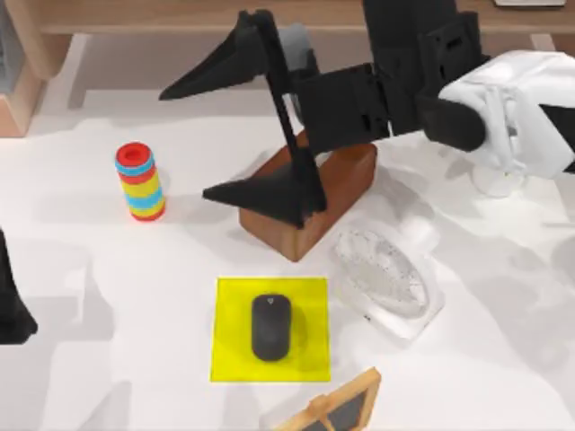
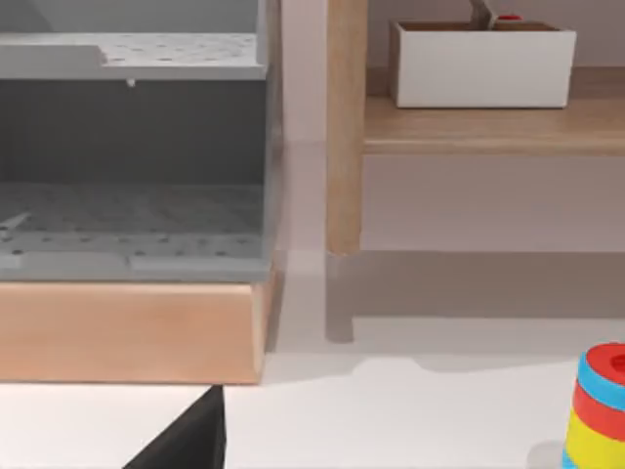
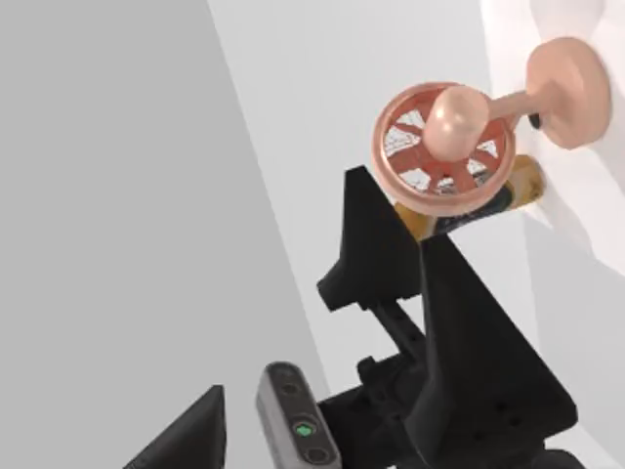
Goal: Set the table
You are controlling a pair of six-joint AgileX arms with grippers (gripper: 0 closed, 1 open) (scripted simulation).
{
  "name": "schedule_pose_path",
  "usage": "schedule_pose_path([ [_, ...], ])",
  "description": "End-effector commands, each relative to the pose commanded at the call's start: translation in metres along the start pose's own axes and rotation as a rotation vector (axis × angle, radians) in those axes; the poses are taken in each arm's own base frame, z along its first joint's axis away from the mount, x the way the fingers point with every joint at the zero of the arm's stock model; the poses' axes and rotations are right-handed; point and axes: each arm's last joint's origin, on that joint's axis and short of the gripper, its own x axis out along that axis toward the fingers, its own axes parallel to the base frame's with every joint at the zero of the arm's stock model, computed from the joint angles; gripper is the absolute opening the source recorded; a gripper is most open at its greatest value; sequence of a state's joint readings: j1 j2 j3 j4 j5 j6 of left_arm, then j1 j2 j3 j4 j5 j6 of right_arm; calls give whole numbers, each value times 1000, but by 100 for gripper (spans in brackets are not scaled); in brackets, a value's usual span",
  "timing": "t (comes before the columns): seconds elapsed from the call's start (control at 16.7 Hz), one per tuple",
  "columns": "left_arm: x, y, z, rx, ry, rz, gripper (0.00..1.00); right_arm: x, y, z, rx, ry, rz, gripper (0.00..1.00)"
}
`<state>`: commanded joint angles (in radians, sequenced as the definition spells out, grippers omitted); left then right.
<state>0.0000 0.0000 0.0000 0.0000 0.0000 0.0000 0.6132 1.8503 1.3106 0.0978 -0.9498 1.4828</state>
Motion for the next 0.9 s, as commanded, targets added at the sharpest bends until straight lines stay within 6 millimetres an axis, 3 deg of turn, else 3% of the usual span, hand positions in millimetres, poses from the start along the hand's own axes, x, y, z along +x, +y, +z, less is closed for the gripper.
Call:
schedule_pose_path([
  [0.24, 0, 0, 0, 0, 0, 0, 100, -78, -32, 28, 59, -64, 134, 100],
  [0.48, 0, 0, 0, 0, 0, 0, 100, -156, -87, 40, 126, -206, 231, 100],
  [0.66, 0, 0, 0, 0, 0, 0, 100, -212, -125, 32, 129, -368, 306, 100],
  [0.9, 0, 0, 0, 0, 0, 0, 100, -283, -168, 4, 65, -666, 396, 100],
])
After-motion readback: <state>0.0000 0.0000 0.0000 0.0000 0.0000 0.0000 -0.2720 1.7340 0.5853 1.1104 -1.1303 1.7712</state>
